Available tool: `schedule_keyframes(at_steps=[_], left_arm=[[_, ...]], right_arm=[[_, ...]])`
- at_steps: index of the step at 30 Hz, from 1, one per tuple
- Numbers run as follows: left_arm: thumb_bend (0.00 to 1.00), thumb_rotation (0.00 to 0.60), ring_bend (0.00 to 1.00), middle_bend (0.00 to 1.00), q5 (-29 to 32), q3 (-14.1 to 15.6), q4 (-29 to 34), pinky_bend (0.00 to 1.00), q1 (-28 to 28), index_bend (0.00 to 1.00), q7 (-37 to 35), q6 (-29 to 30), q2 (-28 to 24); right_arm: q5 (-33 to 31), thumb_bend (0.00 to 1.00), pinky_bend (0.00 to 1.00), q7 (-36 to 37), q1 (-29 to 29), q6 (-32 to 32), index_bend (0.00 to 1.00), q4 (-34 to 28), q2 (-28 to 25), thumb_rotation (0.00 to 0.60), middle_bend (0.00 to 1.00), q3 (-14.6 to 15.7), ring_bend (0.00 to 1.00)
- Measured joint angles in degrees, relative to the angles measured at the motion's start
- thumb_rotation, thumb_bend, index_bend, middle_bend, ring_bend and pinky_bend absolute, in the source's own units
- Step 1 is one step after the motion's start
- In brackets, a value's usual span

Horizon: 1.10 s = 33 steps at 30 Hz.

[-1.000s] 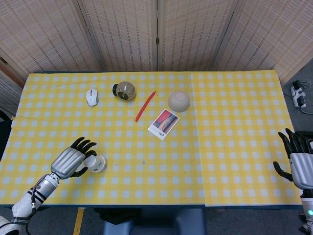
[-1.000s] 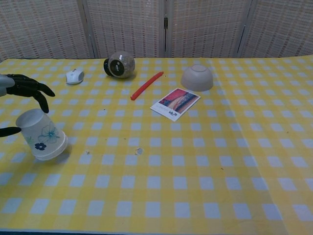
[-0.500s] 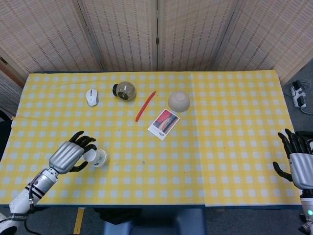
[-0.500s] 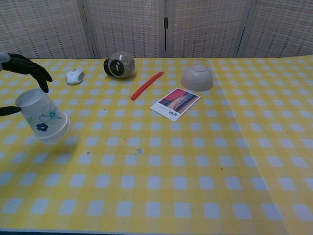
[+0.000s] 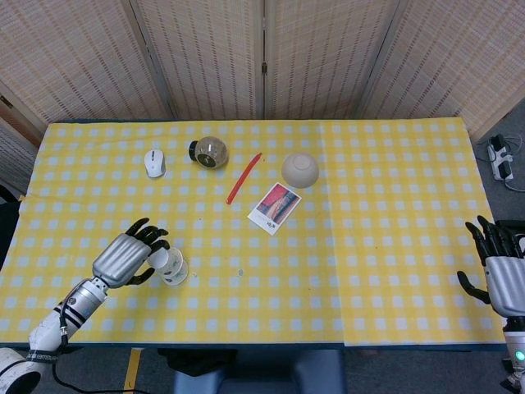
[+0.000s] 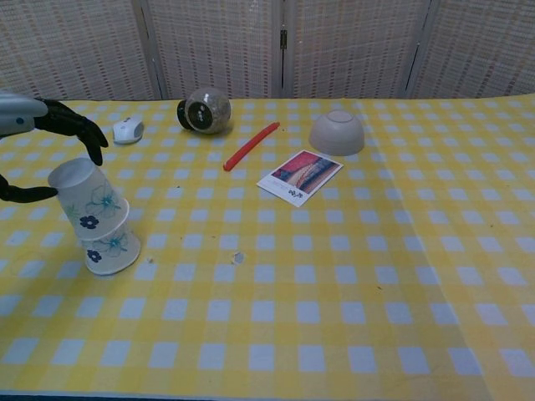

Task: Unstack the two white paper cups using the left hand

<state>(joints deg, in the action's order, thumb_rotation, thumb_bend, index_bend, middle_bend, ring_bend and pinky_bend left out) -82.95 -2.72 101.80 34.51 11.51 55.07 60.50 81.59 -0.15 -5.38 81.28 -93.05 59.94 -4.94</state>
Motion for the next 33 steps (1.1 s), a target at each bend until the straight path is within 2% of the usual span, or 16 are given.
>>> schedule_keyframes(at_steps=[12,17,22,28,33], left_arm=[[0.51,0.6,0.17,0.21,-1.6,0.2,4.8,0.1,-3.7,0.38,-2.7,6.2,-7.6],[0.51,0.6,0.17,0.21,-2.7,0.9,5.0,0.1,-5.2,0.38,-3.9,7.6,-8.8],[0.51,0.6,0.17,0.21,-1.3,1.7,2.7,0.1,-5.3,0.38,-2.6,5.5,-7.1],[0.51,0.6,0.17,0.21,1.1,2.3,-2.3,0.1,-5.3,0.38,0.1,3.5,-2.3],[0.51,0.6,0.17,0.21,1.8,2.6,-5.0,0.1,-5.2,0.38,-0.4,2.1,0.8]], right_arm=[[0.4,0.37,0.0,-0.8,-0.2,0.2,0.0,-1.0,-0.5,0.6,0.0,-0.1,0.0],[0.7,0.37,0.0,-1.0,-0.4,0.2,0.0,-1.2,-0.5,0.6,0.0,-0.2,0.0],[1.0,0.37,0.0,-1.1,-0.4,0.3,0.0,-1.3,-0.6,0.6,0.0,0.0,0.0],[1.1,0.37,0.0,-1.1,-0.1,0.7,0.0,-1.5,-0.7,0.6,0.0,0.1,0.0],[1.1,0.37,0.0,-1.3,0.1,0.9,0.0,-1.7,-0.7,0.6,0.0,0.2,0.0]])
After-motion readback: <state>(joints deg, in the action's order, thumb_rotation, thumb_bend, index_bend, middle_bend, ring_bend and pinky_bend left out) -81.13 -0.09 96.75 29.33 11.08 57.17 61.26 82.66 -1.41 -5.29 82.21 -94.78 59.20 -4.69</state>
